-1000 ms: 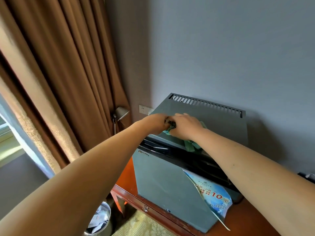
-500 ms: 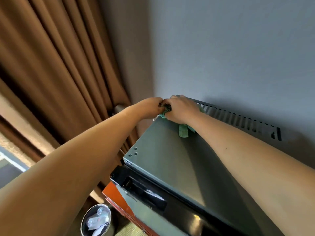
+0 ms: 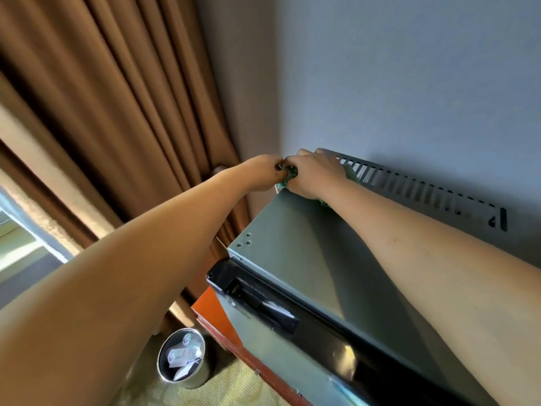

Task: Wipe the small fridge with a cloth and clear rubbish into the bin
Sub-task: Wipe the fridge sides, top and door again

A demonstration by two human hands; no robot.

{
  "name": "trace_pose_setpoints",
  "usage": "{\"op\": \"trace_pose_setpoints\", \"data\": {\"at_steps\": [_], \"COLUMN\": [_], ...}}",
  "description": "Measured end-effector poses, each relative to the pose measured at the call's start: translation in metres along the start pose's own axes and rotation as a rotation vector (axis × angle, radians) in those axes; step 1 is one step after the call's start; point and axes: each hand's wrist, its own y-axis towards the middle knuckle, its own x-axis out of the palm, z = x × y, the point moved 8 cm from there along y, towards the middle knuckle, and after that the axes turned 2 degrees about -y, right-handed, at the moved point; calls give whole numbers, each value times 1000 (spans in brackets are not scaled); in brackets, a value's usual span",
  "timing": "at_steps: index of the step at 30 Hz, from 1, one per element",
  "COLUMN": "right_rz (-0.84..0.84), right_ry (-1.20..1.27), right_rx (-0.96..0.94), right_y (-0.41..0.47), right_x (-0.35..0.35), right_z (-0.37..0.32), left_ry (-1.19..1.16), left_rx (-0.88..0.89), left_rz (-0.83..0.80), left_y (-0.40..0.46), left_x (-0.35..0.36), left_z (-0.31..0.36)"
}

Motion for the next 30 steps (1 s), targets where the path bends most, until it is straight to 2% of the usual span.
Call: {"op": "trace_pose_setpoints", "data": {"at_steps": [14,25,30], "right_rz": [7,-141,-127], "right_ry": [9,52,81], "right_rx": [-21,25,-62], "right_y": [-129,-214,-248], "right_x": [-6,-19,-24], "right_z": [-117,-128,-132], "left_ry": [-11,105,-23], "left_rx": [22,44,30], "left_rz": [117,97,206], "left_y": [-173,-249,-293], "left_x": [9,35,44], "left_z": [-23,20,31]}}
